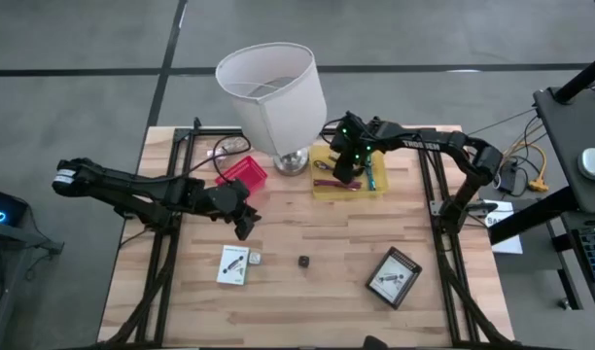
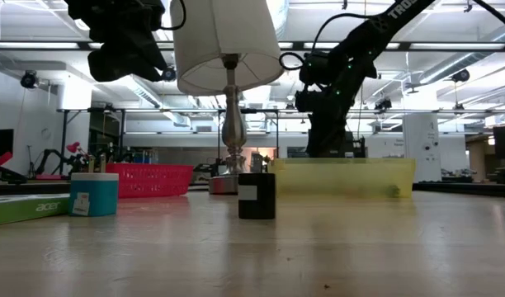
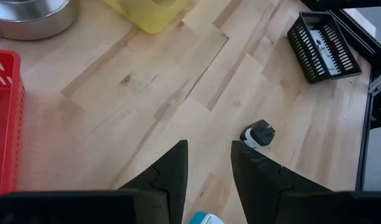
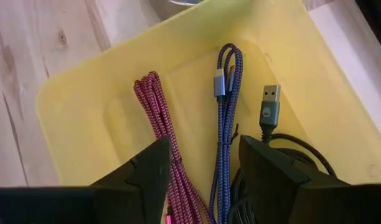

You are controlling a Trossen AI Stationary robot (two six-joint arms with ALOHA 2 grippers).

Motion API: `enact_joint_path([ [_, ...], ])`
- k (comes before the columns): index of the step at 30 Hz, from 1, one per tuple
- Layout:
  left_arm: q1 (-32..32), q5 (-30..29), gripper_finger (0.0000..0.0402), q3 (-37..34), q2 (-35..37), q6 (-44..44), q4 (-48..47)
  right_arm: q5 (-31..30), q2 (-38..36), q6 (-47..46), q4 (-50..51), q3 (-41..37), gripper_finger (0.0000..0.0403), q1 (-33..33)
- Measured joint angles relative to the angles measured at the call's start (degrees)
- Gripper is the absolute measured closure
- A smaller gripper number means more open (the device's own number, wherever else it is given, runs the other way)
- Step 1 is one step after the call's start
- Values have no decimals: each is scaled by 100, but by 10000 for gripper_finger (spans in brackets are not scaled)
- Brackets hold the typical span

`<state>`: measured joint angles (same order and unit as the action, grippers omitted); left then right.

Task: Pick and place items into bin
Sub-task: Put the card reader box into the black bin

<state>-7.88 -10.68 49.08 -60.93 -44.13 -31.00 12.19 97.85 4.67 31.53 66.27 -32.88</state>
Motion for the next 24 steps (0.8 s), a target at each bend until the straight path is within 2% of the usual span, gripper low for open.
enact_joint_path([
  [12, 0, 57, 296, 0, 0, -16, 2, -17, -10, 47, 599, -87, 236, -2],
  [24, -2, 59, 296, 0, 0, -27, 2, -36, -14, 608, 2492, -88, 244, -2],
])
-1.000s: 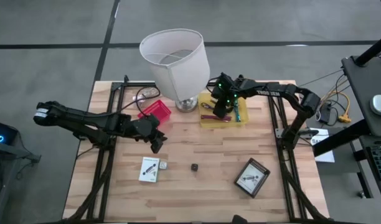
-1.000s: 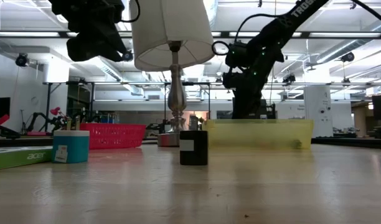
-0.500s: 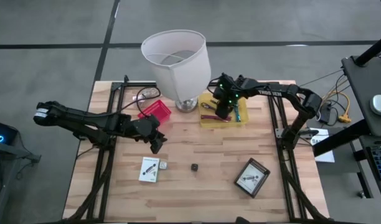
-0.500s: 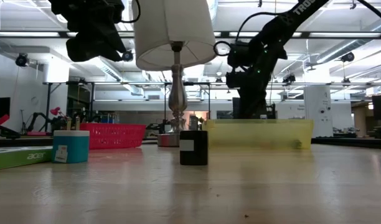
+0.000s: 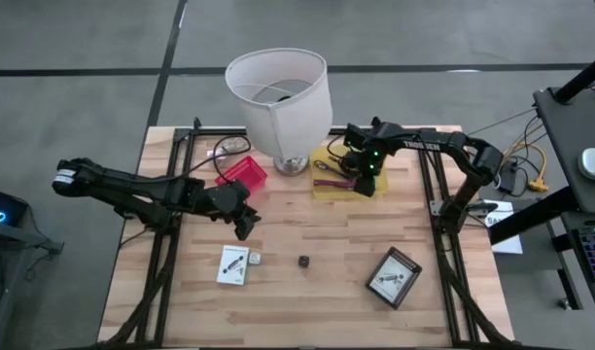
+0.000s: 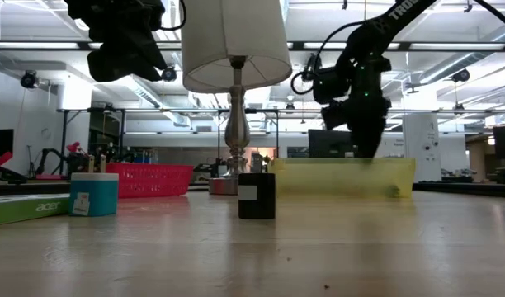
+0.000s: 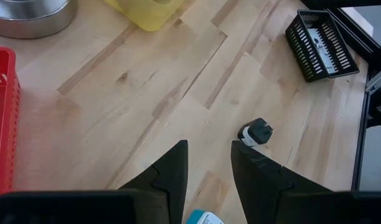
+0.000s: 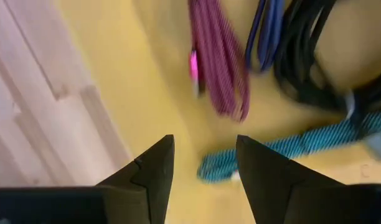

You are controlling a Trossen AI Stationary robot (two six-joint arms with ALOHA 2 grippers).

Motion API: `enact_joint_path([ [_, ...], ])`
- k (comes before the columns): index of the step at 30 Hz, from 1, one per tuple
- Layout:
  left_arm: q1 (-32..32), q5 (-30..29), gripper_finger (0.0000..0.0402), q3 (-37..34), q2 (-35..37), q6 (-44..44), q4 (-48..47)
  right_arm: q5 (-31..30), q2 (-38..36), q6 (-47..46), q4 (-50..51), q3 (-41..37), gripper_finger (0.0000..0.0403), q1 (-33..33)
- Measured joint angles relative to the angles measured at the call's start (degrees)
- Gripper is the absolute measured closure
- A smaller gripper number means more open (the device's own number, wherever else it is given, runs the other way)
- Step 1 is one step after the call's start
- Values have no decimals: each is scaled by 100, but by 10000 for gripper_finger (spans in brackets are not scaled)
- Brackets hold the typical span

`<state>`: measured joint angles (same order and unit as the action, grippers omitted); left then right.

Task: Pick and place items into bin
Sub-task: Put the card reader box into the black bin

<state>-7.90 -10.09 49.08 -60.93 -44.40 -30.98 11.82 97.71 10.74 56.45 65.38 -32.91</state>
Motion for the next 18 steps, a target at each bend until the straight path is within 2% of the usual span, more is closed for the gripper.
enact_joint_path([
  [4, 0, 49, 296, 2, 0, -5, 2, -1, -73, 49, 398, -14, 244, 2],
  [9, -2, 199, 296, 2, -81, -22, 25, 3, -542, 140, 279, -273, 248, 13],
  [14, -73, 706, 296, 2, -431, 26, 376, 7, -1516, -95, -496, -797, 260, 33],
  [18, -249, 989, 297, 7, -933, 637, 908, 21, -2486, -224, -1354, -1372, 268, 81],
])
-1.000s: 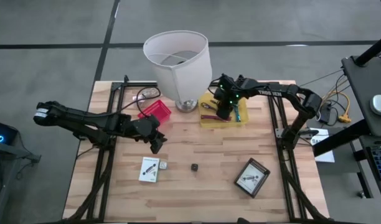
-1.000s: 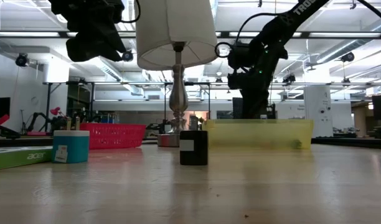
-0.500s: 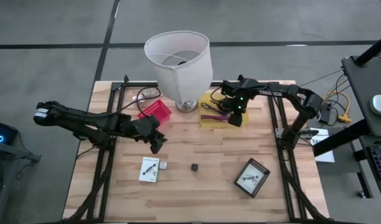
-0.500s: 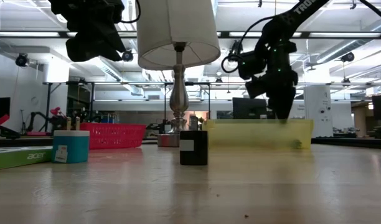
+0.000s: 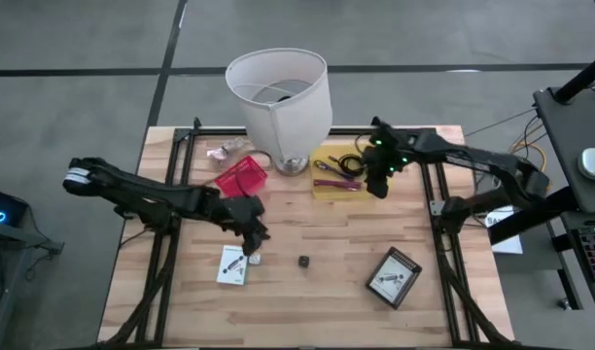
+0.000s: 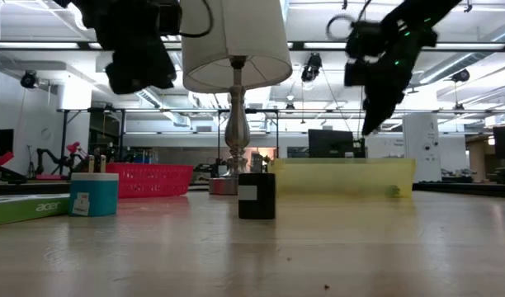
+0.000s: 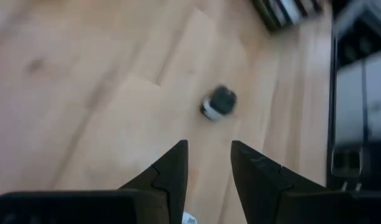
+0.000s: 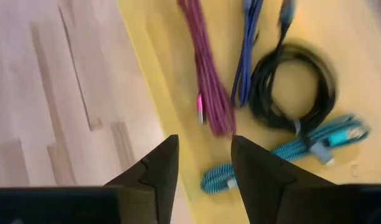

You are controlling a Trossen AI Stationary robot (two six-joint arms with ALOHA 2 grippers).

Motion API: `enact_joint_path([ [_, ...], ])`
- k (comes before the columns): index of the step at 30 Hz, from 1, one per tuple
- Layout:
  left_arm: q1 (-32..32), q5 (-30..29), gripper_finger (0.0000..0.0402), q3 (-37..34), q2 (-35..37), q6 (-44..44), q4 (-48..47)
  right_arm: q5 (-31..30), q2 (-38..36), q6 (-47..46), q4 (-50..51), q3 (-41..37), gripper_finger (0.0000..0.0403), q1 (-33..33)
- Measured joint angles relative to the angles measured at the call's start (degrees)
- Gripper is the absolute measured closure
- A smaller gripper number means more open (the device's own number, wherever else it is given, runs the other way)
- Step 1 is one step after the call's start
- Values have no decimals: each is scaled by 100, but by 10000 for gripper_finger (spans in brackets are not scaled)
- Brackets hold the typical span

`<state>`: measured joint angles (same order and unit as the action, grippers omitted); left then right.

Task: Pick and place items into bin
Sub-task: Put the card reader box into the black bin

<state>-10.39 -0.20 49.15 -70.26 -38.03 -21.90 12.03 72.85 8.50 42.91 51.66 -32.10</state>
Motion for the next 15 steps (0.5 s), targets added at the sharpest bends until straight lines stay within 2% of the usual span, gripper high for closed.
enact_joint_path([
  [3, -108, 330, 297, 38, -413, 389, 80, 2, -681, -299, -428, -415, 274, 7],
  [8, -123, 914, 297, 46, -827, 384, -68, 0, -1684, -821, -904, -1116, 281, 9],
  [15, -221, 1004, 297, 171, -891, 243, -313, -1, -2580, -1466, -1058, -1835, 288, 23],
])
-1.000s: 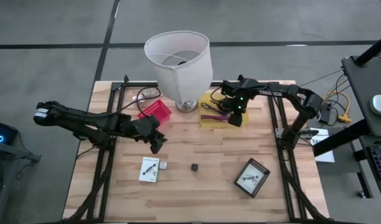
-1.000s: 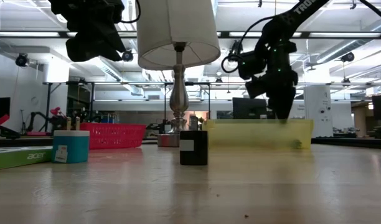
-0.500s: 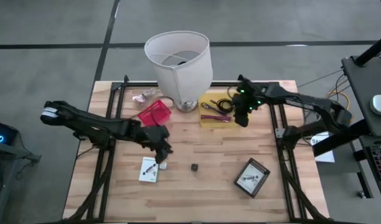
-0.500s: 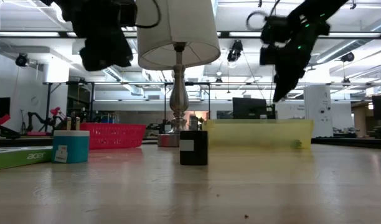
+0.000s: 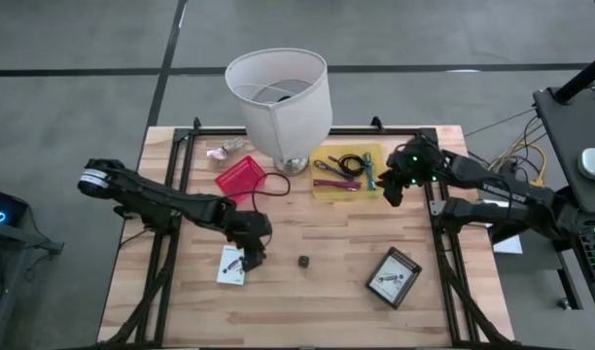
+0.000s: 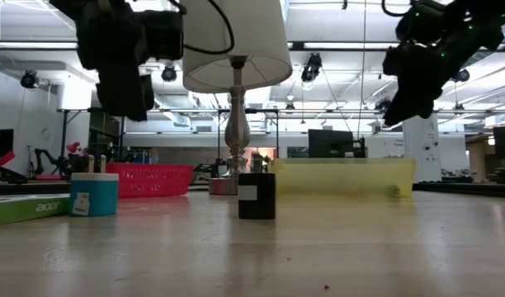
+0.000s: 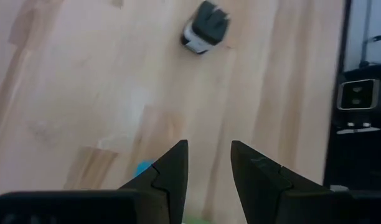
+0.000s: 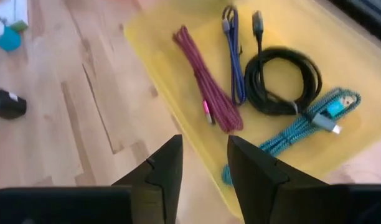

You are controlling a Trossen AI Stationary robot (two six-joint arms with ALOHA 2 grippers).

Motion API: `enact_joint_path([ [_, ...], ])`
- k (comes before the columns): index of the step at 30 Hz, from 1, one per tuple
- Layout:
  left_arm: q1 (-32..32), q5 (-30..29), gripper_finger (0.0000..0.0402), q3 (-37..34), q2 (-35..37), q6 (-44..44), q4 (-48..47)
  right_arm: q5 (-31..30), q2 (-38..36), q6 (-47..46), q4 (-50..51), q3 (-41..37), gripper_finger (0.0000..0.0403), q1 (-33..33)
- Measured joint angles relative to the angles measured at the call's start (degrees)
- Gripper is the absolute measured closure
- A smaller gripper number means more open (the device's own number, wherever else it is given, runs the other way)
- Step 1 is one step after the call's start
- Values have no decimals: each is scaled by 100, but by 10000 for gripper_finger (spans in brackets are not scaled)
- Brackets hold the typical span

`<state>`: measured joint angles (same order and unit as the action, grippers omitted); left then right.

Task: Pick and place items into bin
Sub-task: Put the card reader box into the black bin

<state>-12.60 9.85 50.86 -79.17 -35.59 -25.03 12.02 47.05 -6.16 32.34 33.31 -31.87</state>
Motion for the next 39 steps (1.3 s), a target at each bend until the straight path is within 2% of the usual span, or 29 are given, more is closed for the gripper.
enact_joint_path([
  [3, -91, 1, 297, 65, 114, -25, -26, 1, -179, -88, -225, -30, 290, 3],
  [7, -156, 65, 297, 42, 255, -725, -263, -1, -235, -100, -178, -73, 291, -1],
  [14, -305, 581, 297, 15, 347, -3139, -1067, -1, -179, -93, -282, -108, 296, -1],
  [18, -519, 595, 297, -64, 350, -4833, -1054, -1, -118, -65, -320, -149, 301, -1],
  [20, -635, 550, 297, -94, 315, -5373, -1005, -1, -91, 4, -320, -152, 303, -1],
  [28, -774, 513, 297, -154, 156, -5236, -489, -3, -37, 338, -408, -171, 306, -1],
  [30, -774, 336, 297, -154, 105, -4986, -411, -3, -35, 371, -410, -173, 305, -1],
  [34, -855, 143, 296, -156, -110, -5061, -365, -3, -35, 389, -419, -173, 308, -1],
  [39, -1070, 121, 257, -163, -427, -5068, -94, -3, -33, 466, -417, -173, 314, -1],
])
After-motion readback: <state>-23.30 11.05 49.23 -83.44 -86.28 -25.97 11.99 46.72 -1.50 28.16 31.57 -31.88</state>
